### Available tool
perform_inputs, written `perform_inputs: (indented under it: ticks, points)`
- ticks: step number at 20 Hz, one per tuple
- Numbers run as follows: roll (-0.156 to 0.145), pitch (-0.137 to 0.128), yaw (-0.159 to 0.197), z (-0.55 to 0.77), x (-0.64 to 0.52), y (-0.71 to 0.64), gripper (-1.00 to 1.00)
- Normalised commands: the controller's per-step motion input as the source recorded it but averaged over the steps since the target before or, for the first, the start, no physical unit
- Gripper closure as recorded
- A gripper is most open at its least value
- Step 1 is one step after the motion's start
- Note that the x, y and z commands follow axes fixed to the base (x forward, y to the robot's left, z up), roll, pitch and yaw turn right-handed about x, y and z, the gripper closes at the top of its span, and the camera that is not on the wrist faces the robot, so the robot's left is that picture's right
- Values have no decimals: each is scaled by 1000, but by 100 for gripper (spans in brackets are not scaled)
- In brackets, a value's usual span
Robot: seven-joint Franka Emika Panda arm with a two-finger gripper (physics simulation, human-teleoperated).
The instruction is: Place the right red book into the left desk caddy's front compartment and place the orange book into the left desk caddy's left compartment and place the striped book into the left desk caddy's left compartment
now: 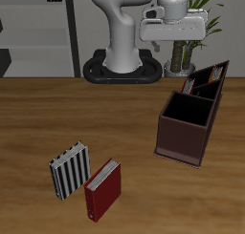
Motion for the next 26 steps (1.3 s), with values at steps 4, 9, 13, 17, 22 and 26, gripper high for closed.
perform_inputs:
  ticks: [4, 9, 13, 17, 22, 26]
  points:
    - [-104, 43, -3, 299, 446, -641, -100]
    - [-28, 61, 72, 160, 493, -571, -100]
    - [-50, 44, 20, 143, 330, -445, -100]
    - [57, 16, 106, 188, 454, -361, -100]
    - [-17, 5, 13, 132, 400, -355, -100]
    - [-82, 12, 50, 42, 404, -335, -100]
